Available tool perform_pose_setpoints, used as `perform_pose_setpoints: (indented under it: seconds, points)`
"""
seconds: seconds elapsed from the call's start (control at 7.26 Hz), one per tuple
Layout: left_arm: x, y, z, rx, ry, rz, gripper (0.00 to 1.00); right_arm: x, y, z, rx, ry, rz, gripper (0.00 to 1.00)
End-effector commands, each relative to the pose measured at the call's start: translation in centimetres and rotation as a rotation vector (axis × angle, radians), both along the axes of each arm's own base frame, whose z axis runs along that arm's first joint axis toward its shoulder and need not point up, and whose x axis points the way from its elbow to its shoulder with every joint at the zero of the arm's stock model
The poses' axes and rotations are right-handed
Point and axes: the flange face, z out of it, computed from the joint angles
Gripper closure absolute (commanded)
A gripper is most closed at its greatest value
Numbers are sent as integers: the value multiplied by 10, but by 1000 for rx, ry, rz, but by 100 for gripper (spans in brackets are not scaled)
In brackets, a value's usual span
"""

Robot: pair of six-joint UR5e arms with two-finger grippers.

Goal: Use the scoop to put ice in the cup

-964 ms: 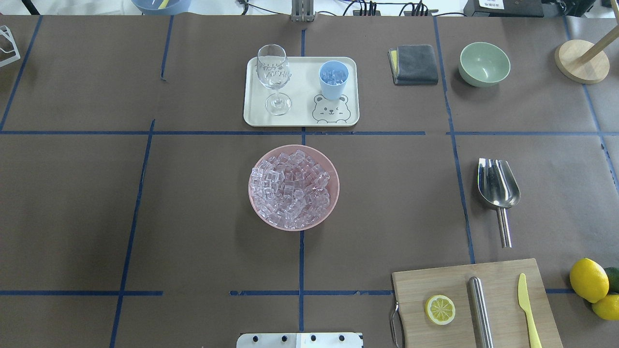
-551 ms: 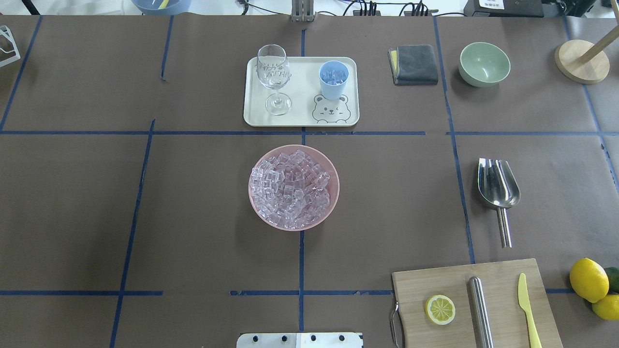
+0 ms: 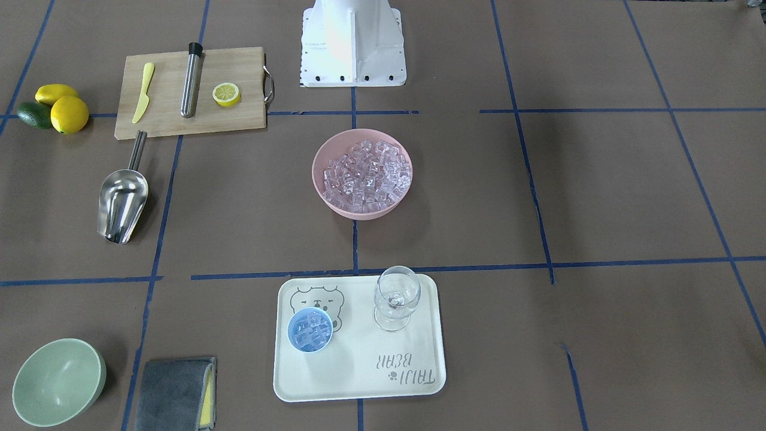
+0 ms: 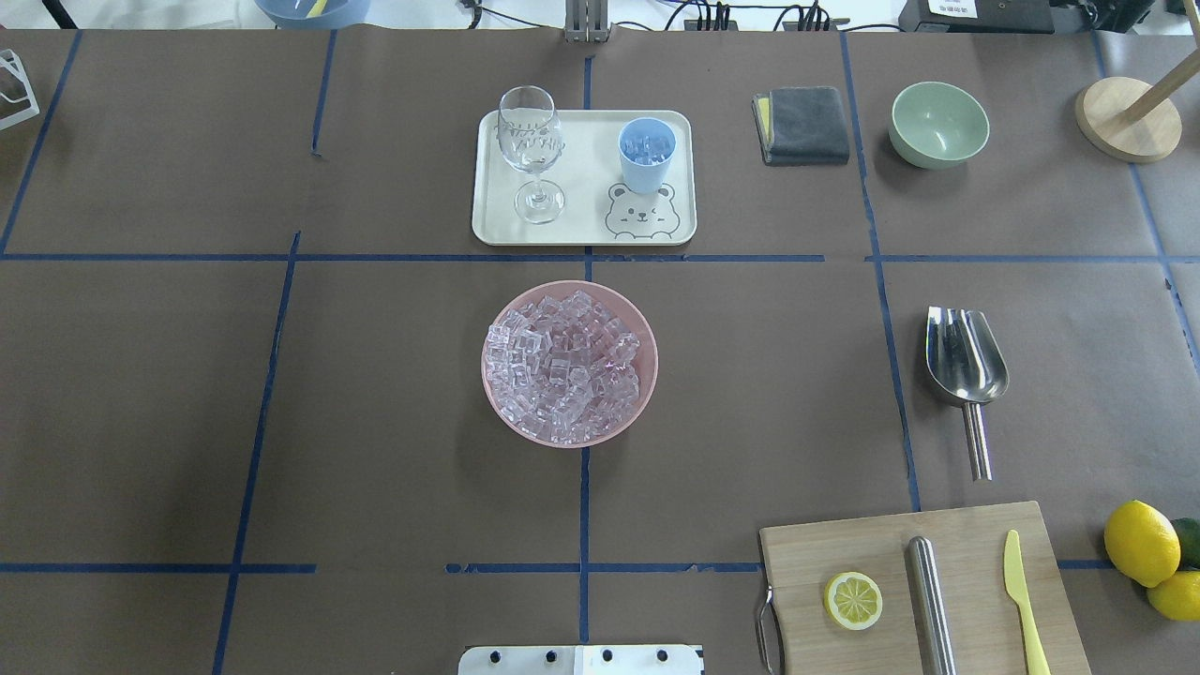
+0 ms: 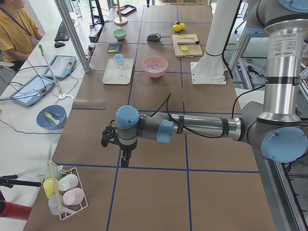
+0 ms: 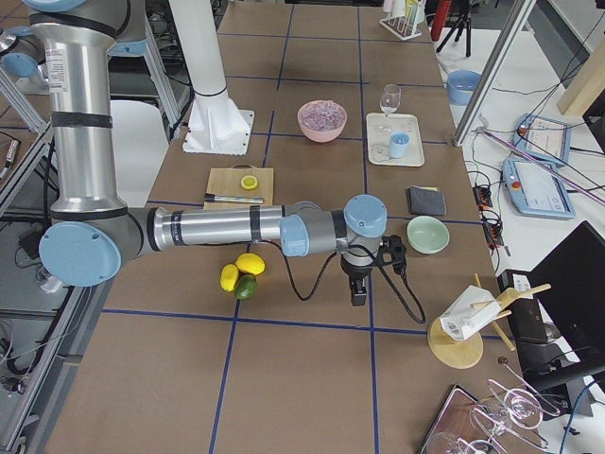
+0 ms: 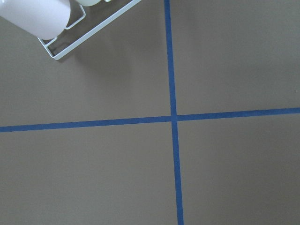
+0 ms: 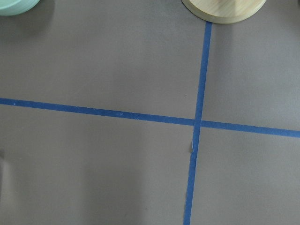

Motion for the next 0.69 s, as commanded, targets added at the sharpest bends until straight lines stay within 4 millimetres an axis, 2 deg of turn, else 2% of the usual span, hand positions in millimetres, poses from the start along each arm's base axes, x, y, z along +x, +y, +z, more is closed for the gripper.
perform_pose_setpoints:
  seconds: [0.0, 0.14, 0.41, 0.55]
  points:
    - [-1, -2, -15, 96, 3, -1, 0, 1, 7, 18, -23, 12, 7, 0]
    - [-2, 1, -15, 95, 5, 2, 0, 0, -1, 26, -32, 4, 5, 0]
    - [-1, 5, 11, 37, 1, 3, 0, -5, -6, 5, -5, 4, -4, 0]
    - [0, 16, 26, -32, 3, 5, 0, -17, -14, -2, -24, 5, -29, 0]
